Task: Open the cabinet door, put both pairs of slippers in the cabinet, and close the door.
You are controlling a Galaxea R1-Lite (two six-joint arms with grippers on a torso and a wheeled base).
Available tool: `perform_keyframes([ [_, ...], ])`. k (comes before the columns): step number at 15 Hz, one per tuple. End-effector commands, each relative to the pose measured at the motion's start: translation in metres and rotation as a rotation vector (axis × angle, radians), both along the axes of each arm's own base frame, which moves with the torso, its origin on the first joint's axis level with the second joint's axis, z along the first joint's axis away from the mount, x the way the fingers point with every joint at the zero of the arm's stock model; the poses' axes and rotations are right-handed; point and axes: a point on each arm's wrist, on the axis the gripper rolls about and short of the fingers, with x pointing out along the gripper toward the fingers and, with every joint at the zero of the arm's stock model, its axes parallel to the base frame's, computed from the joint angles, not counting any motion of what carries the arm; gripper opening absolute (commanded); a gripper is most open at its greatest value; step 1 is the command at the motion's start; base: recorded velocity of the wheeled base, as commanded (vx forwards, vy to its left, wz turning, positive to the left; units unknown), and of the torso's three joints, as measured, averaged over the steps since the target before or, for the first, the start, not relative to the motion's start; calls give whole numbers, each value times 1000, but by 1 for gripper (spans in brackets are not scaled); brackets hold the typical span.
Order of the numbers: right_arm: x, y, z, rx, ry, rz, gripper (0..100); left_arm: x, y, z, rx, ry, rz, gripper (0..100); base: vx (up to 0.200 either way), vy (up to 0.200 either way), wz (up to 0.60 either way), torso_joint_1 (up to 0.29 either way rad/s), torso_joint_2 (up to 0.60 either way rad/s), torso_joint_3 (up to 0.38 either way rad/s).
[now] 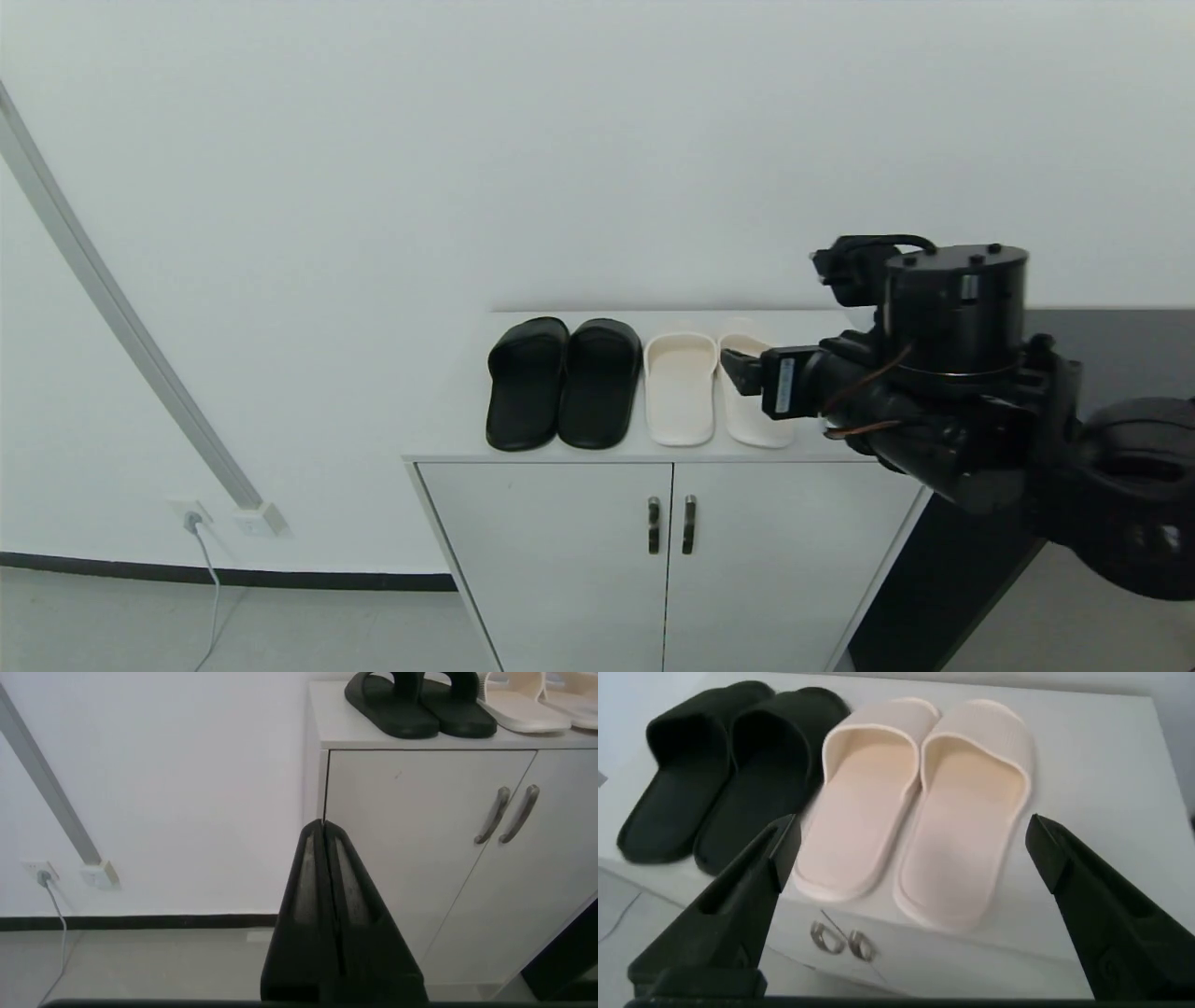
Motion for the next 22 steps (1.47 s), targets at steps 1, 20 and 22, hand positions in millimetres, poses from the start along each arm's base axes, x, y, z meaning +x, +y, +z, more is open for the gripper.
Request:
perform_keyframes([
  [1,27,26,-24,-32,35,-19,100,0,0,0,-1,-1,0,0,0,0,0,0,0,0],
  [20,142,55,-80,-4,21,-193,100,0,0,0,-1,-1,0,0,0,0,0,0,0,0],
  [22,149,55,-81,-8,13,-196,100,0,0,0,-1,-1,0,0,0,0,0,0,0,0],
])
